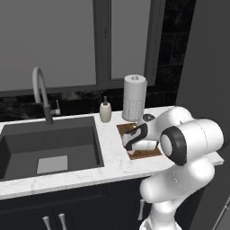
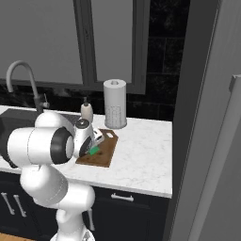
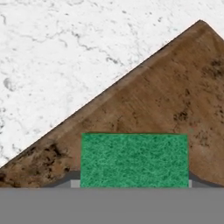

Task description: Pick up the sponge from the counter and clean the cutting board by briefly scrubbing or pressing down on the cutting board. Once finished, release the sponge.

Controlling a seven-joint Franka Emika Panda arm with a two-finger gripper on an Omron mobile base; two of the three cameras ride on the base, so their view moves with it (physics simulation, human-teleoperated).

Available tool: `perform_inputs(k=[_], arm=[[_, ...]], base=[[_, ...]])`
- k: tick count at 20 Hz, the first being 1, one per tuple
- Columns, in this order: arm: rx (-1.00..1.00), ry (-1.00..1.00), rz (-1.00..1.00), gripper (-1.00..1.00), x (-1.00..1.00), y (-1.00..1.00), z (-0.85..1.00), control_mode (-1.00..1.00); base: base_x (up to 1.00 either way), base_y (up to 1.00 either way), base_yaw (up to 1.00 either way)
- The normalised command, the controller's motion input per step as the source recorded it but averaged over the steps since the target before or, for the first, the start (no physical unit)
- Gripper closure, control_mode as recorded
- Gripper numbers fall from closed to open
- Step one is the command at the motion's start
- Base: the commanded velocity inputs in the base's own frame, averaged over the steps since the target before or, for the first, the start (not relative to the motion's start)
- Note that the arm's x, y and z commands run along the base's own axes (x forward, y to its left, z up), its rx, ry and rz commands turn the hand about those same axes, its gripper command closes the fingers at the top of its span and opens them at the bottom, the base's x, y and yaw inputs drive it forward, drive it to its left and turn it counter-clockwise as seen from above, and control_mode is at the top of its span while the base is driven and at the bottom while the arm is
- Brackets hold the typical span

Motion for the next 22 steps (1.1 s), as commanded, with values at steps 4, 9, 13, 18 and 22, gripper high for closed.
perform_inputs(k=[4, 9, 13, 18, 22], arm=[[0.0, 0.14, 0.0, 1.0, -0.35, 0.0, -0.01, -1.0], [0.0, 0.2, 0.0, 1.0, 0.01, 0.0, -0.12, -1.0], [-0.01, 0.03, 0.0, 1.0, 0.36, 0.0, -0.39, -1.0], [-0.02, -0.05, 0.0, 1.0, 0.37, 0.0, -0.33, -1.0], [-0.01, -0.08, 0.0, 1.0, 0.46, 0.0, -0.23, -1.0]], base=[[0.0, 0.0, 0.0], [0.0, 0.0, 0.0], [0.0, 0.0, 0.0], [0.0, 0.0, 0.0], [0.0, 0.0, 0.0]])
